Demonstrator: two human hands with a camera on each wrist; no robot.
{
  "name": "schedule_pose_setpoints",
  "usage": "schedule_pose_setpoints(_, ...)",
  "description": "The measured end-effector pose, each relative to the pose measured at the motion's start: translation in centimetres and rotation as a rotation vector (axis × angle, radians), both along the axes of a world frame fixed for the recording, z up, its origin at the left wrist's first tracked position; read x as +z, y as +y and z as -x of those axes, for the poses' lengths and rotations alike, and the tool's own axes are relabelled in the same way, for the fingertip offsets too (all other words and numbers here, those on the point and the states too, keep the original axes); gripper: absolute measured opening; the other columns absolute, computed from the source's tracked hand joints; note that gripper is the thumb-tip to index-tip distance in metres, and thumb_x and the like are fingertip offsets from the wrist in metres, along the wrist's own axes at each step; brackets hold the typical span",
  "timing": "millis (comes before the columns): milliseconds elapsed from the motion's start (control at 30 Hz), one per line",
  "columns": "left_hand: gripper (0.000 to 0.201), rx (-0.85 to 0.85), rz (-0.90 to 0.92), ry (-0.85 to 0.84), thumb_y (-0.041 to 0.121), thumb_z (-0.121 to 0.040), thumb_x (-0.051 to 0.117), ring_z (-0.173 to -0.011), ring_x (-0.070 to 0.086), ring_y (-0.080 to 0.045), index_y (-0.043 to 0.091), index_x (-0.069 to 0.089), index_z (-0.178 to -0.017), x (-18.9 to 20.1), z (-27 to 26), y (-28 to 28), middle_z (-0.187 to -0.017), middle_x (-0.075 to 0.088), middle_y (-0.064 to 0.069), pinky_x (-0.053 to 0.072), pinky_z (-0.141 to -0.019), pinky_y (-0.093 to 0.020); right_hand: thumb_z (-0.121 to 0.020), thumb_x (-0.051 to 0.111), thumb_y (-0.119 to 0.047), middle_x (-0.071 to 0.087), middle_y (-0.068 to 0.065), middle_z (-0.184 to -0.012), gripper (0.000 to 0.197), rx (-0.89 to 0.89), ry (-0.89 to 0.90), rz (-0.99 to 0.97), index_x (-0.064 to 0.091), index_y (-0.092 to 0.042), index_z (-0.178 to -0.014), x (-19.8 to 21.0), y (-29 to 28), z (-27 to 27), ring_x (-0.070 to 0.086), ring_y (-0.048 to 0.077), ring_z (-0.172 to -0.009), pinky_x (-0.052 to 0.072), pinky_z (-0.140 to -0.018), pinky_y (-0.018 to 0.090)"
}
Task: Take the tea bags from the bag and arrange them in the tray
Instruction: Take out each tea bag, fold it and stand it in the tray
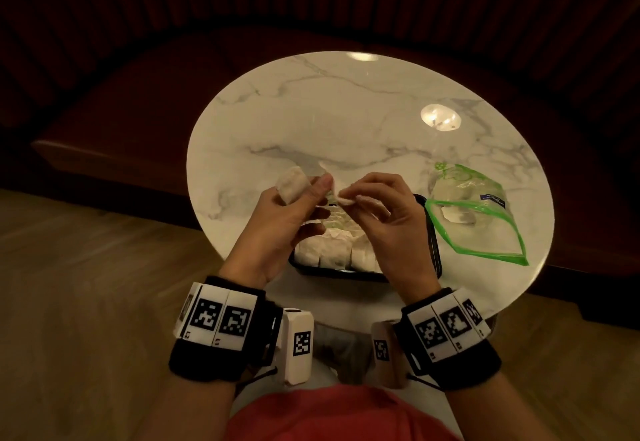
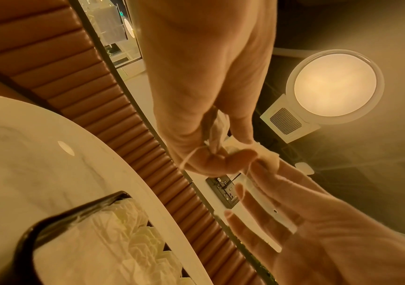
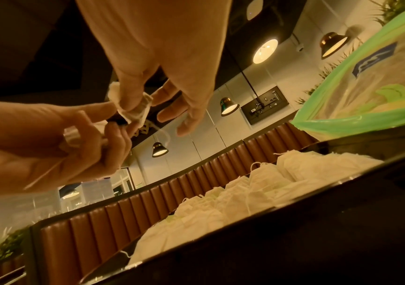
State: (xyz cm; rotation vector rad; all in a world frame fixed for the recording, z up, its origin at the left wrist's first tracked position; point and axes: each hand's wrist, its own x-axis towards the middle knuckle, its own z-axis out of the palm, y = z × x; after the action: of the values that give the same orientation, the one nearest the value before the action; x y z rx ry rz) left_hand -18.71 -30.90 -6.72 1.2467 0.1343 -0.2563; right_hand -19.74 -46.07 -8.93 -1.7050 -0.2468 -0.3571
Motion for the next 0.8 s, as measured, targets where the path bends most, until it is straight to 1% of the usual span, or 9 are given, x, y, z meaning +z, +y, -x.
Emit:
schedule_pose_setpoints(67,0.024,0.016,-0.014,-0.023,0.036,-0.077,0.068,-0.067,0.061,-0.006,0.019,0.07,-0.093,0.1,0.0,0.4,-0.072,0.066,0.007,0.05,-0.057,-0.019,-0.079,0.073,0.002,0.056,0.0,-0.104,0.024,0.02,-0.011,0.033,0.072,-0.017,-0.093,-0.3,-0.1,-0.1,0.064,0.013,-0.097,0.052,-0.088,0.024)
schedule_pose_setpoints(167,0.022,0.015,-0.012,-0.057,0.036,-0.074,0.069,-0.067,0.058,-0.006,0.021,0.069,-0.091,0.2,0.1,0.5,-0.072,0.064,0.006,0.049,-0.056,-0.019,-0.079,0.074,-0.002,0.055,0.002,-0.108,0.022,0.03,-0.016,0.091,0.073,-0.015,-0.096,-0.5,-0.3,-0.1,0.064,0.016,-0.1,0.052,-0.091,0.027)
schedule_pose_setpoints(300,0.018,0.006,-0.059,-0.1,0.024,-0.091,0.064,-0.069,0.057,-0.007,0.01,0.069,-0.103,0.0,-0.3,0.4,-0.076,0.064,0.001,0.047,-0.057,-0.02,-0.078,0.076,-0.011,0.055,0.007,-0.114,0.024,0.106,0.048,0.061,0.073,-0.008,-0.102,-0.3,-0.2,0.2,0.065,0.019,-0.104,0.053,-0.093,0.027)
schedule_pose_setpoints(367,0.018,0.019,-0.129,-0.118,0.022,-0.095,0.061,-0.073,0.057,-0.01,0.009,0.07,-0.105,-0.1,-0.5,0.6,-0.081,0.064,-0.003,0.046,-0.058,-0.022,-0.08,0.074,-0.012,0.055,0.009,-0.114,0.023,0.119,0.063,0.018,0.073,-0.005,-0.101,0.2,-0.3,0.2,0.064,0.014,-0.104,0.053,-0.09,0.025)
schedule_pose_setpoints(500,0.014,-0.01,-0.251,-0.197,0.019,-0.094,0.063,-0.077,0.057,-0.014,0.02,0.074,-0.102,-0.1,-0.6,0.7,-0.087,0.07,0.0,0.045,-0.059,-0.025,-0.086,0.067,0.003,0.06,0.01,-0.11,0.019,0.093,0.037,0.003,0.07,-0.007,-0.102,0.7,-0.5,-0.1,0.064,0.014,-0.103,0.052,-0.086,0.021)
schedule_pose_setpoints(567,0.014,-0.019,-0.248,-0.221,0.018,-0.092,0.064,-0.079,0.056,-0.017,0.02,0.075,-0.102,0.0,-0.6,0.6,-0.089,0.071,-0.005,0.043,-0.057,-0.025,-0.086,0.064,0.009,0.067,0.007,-0.104,0.025,0.08,0.044,0.01,0.069,-0.01,-0.102,0.7,-0.6,-0.2,0.067,0.014,-0.098,0.052,-0.084,0.021)
schedule_pose_setpoints(633,0.014,-0.007,-0.229,-0.219,0.021,-0.091,0.066,-0.08,0.057,-0.018,0.019,0.075,-0.102,0.1,-0.6,0.5,-0.092,0.07,-0.014,0.043,-0.058,-0.027,-0.085,0.063,0.01,0.071,0.004,-0.097,0.025,0.068,0.064,-0.005,0.068,-0.009,-0.1,0.8,-0.8,-0.2,0.07,0.013,-0.093,0.052,-0.083,0.02)
schedule_pose_setpoints(733,0.007,0.038,-0.195,-0.212,0.023,-0.089,0.068,-0.074,0.055,-0.012,0.022,0.074,-0.092,0.2,-0.5,0.5,-0.082,0.068,-0.003,0.044,-0.055,-0.023,-0.086,0.063,0.009,0.071,-0.005,-0.09,0.024,0.067,0.1,-0.047,0.065,-0.013,-0.095,1.0,-0.9,-0.1,0.069,0.013,-0.089,0.053,-0.081,0.021)
schedule_pose_setpoints(800,0.007,0.062,-0.197,-0.238,0.021,-0.089,0.067,-0.072,0.053,-0.014,0.021,0.073,-0.087,0.2,-0.5,0.4,-0.079,0.065,-0.003,0.043,-0.054,-0.021,-0.087,0.066,0.003,0.068,-0.007,-0.089,0.02,0.052,0.115,-0.07,0.062,-0.015,-0.094,1.2,-0.9,0.0,0.068,0.012,-0.087,0.054,-0.08,0.023)
